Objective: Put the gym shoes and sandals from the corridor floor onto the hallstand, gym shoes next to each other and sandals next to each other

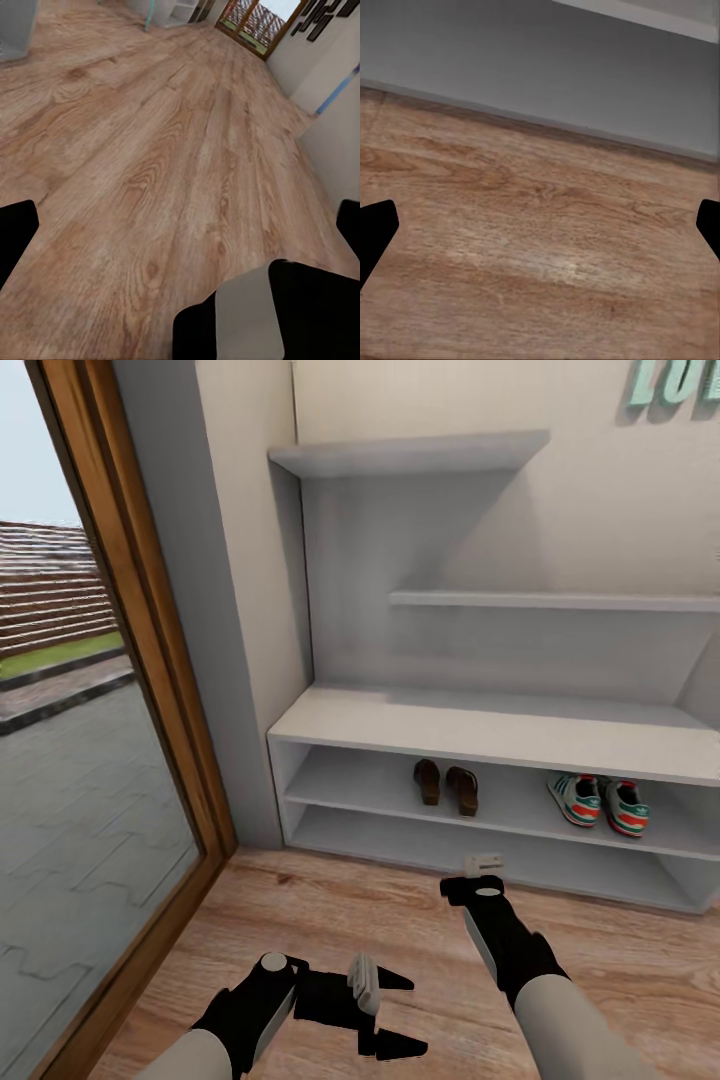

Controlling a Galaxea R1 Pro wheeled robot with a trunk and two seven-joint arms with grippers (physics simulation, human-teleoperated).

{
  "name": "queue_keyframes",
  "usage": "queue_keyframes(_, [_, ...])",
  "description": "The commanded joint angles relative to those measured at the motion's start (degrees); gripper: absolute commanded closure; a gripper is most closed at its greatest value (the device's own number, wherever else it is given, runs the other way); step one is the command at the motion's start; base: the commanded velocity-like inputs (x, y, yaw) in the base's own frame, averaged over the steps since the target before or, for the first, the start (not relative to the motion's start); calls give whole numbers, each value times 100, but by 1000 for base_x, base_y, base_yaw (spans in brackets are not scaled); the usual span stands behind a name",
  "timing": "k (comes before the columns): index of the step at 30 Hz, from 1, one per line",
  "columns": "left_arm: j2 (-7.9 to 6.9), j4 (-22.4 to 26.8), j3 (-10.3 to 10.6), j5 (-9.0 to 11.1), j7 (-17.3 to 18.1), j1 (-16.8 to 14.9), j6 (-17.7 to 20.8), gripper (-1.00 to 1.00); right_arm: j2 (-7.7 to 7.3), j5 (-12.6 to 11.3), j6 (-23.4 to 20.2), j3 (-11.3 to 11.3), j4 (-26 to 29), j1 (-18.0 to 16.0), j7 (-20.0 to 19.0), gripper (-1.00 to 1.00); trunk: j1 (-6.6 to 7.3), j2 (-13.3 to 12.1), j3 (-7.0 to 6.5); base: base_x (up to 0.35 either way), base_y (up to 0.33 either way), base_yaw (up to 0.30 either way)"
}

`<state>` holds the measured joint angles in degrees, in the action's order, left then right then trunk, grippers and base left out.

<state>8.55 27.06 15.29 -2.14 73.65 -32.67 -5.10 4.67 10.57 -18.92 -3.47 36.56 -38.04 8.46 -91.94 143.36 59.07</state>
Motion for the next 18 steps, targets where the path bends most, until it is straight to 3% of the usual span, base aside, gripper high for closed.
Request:
queue_keyframes(1, [0, 2, 0, -23, 3, -2, -53, -100, 5, 59, -34, -26, 9, -1, -11, -100, 3, 0, -17, 0, 0, 0])
queue_keyframes(9, [-2, 1, 0, -23, 3, -2, -51, -100, 7, 54, -39, -23, 9, -2, -11, -100, 24, -10, -200, 0, 0, -53])
queue_keyframes(18, [-3, 1, 0, -23, -1, -2, -47, -100, 7, 50, -41, -23, 6, -2, -11, -100, 202, -332, -392, 0, 0, -255])
